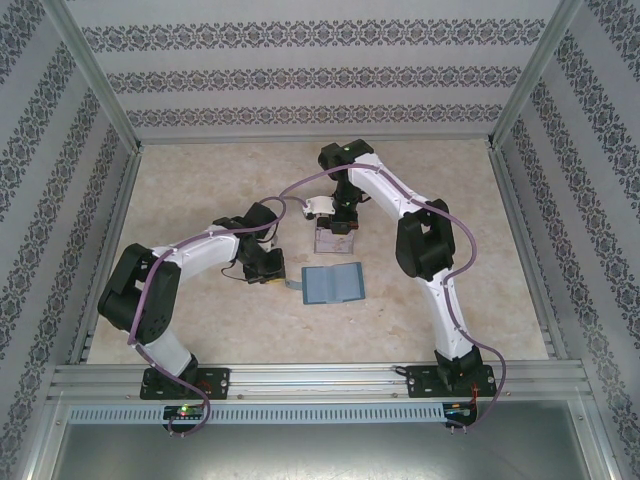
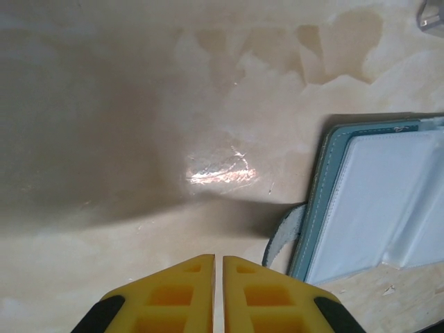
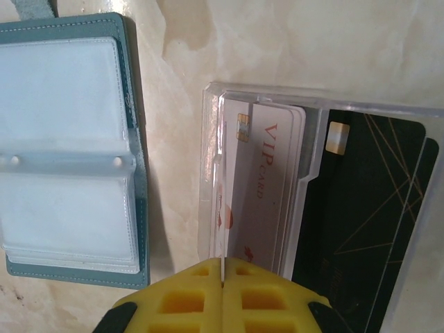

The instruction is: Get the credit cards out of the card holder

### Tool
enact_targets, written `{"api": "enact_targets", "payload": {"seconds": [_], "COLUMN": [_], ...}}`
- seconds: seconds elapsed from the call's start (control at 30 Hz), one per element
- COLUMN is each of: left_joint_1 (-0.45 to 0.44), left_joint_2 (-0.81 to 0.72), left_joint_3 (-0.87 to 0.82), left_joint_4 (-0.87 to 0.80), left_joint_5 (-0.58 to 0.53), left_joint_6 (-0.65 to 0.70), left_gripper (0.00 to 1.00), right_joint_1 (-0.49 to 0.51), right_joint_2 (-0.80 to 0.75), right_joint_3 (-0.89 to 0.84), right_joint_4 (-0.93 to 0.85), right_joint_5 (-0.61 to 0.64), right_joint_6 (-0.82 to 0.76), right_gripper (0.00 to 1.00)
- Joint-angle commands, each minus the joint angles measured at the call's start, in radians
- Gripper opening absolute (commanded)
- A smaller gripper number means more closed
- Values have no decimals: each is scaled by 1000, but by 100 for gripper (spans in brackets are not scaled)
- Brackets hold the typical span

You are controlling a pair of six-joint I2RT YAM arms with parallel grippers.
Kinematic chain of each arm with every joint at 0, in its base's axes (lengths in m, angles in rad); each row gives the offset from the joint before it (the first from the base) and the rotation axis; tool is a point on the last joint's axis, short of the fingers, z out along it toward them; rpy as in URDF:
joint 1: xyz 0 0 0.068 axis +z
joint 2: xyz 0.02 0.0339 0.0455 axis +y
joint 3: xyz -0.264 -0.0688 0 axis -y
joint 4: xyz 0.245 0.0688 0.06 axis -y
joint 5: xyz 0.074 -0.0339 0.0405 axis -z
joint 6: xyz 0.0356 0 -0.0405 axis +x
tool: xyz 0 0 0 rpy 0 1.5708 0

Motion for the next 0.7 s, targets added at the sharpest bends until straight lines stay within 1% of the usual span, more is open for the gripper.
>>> {"api": "enact_targets", "payload": {"seconds": [0.0,0.17,0.3,0.4,0.57,0.63,0.67], "left_joint_1": [16,17,23,32,45,50,54], "left_joint_2": [-33,-44,-44,-42,-33,-28,-29], "left_joint_3": [-18,-22,-22,-30,-3,12,20], "left_joint_4": [12,16,20,28,-15,-29,-31], "left_joint_5": [-9,-8,-14,-20,-97,-128,-139], "left_joint_6": [-14,-14,-8,-1,44,62,70], "left_gripper": [12,12,12,12,13,13,15], "right_joint_1": [5,5,0,-4,-11,-14,-15], "right_joint_2": [32,30,4,-15,-59,-93,-115], "right_joint_3": [39,65,65,62,15,-33,-68], "right_joint_4": [-40,-33,-19,-16,15,55,86], "right_joint_5": [-30,2,22,37,51,60,62], "right_joint_6": [-20,-6,0,4,22,37,49], "right_gripper": [5,14,17,18,19,24,27]}}
